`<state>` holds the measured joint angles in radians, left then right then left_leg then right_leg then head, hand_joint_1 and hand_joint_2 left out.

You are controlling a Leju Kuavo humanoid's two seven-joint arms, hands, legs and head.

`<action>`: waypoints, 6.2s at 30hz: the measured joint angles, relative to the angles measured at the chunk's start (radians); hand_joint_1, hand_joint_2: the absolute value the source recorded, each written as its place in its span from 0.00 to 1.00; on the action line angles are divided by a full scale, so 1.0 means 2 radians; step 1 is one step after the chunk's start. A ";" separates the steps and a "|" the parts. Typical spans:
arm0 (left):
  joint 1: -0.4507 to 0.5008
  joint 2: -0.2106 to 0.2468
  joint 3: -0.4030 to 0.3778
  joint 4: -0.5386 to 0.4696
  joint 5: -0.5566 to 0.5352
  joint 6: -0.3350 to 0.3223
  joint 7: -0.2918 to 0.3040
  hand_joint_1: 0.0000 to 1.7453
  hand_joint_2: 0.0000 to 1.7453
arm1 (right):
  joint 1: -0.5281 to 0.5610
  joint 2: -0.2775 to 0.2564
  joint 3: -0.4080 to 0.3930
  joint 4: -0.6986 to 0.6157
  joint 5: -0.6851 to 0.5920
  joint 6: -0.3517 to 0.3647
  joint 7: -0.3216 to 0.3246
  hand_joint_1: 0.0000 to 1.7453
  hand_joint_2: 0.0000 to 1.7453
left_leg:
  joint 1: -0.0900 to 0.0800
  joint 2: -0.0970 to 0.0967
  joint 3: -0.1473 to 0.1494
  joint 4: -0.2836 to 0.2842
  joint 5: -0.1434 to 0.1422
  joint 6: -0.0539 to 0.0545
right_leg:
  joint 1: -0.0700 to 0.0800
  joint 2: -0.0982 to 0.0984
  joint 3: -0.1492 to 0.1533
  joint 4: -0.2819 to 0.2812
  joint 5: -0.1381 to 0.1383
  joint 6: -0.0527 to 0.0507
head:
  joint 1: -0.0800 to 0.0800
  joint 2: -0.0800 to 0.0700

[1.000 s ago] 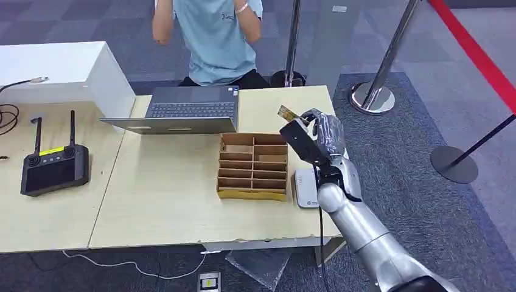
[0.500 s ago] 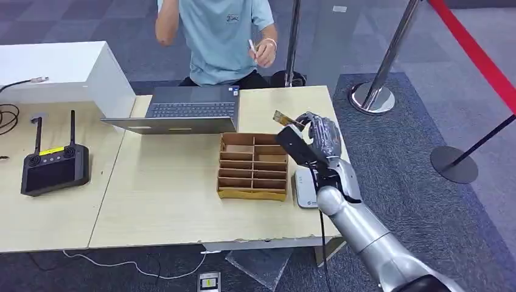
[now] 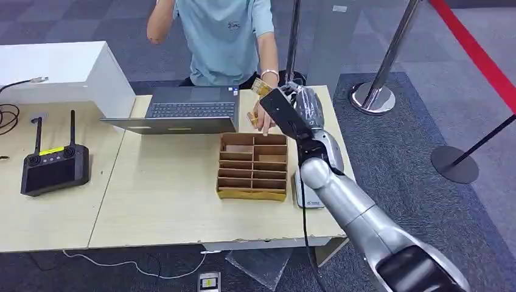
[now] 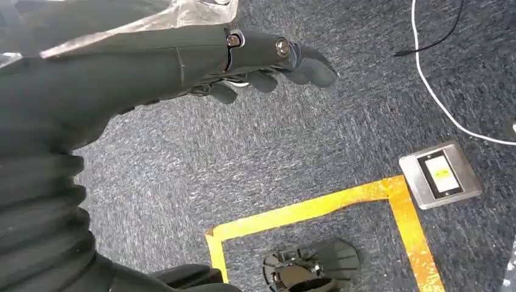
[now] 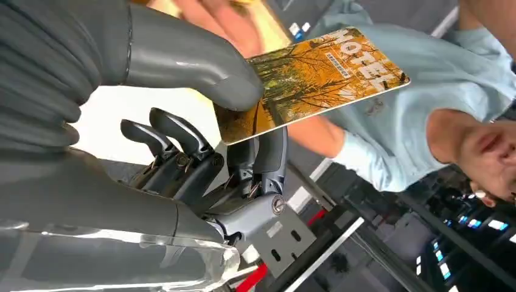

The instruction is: Pass the card to the sensor for recognition and then transmit it.

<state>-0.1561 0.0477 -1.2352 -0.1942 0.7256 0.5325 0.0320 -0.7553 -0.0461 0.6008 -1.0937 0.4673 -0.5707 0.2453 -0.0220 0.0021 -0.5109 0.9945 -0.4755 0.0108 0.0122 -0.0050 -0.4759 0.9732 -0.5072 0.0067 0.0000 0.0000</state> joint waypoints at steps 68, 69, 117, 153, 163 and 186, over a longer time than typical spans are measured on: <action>0.008 0.002 -0.004 0.000 0.016 0.002 0.000 0.00 1.00 | 0.000 -0.007 0.039 0.030 0.042 -0.038 -0.008 0.00 1.00 | 0.000 0.000 0.000 0.001 0.000 0.000 | 0.000 0.000 -0.001 0.000 0.000 0.000 | 0.000 0.000; 0.008 0.002 -0.004 0.000 0.016 0.002 0.001 0.00 1.00 | 0.010 -0.014 0.034 0.019 0.049 -0.039 -0.010 0.00 1.00 | 0.000 0.000 0.000 0.001 0.000 0.000 | 0.000 0.000 -0.001 0.000 0.000 0.000 | 0.000 0.000; 0.014 0.012 0.000 0.002 0.043 0.010 0.002 0.00 1.00 | 0.253 -0.100 -0.103 -0.257 0.085 -0.063 -0.020 0.00 1.00 | 0.000 0.000 0.000 0.001 0.000 0.000 | 0.000 0.000 0.000 0.000 0.000 0.000 | 0.000 0.000; 0.014 0.012 0.001 0.002 0.045 0.012 0.000 0.00 1.00 | 0.235 -0.094 -0.072 -0.220 0.077 -0.060 -0.019 0.00 1.00 | 0.000 0.000 0.000 0.001 0.000 0.000 | 0.000 0.000 0.000 0.000 0.000 0.000 | 0.000 0.000; 0.014 0.012 0.001 0.002 0.043 0.012 0.001 0.00 1.00 | 0.222 -0.092 -0.061 -0.207 0.075 -0.052 -0.021 0.00 1.00 | 0.000 0.000 0.000 0.001 0.000 0.000 | 0.000 0.000 0.000 0.000 0.000 0.000 | 0.000 0.000; 0.013 0.011 0.001 0.002 0.037 0.012 0.001 0.00 1.00 | 0.180 -0.074 -0.003 -0.132 0.086 0.011 -0.025 0.00 1.00 | 0.000 0.000 -0.001 0.001 0.000 0.000 | 0.000 0.000 0.000 0.000 0.000 0.000 | 0.000 0.000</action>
<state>-0.1311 0.0702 -1.2333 -0.1911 0.8003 0.5562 0.0332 -0.3960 -0.1942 0.5940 -1.3573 0.6386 -0.5497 0.1957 -0.0221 0.0014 -0.5121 0.9963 -0.4760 0.0114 0.0121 -0.0050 -0.4767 0.9728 -0.5072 0.0069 0.0000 0.0000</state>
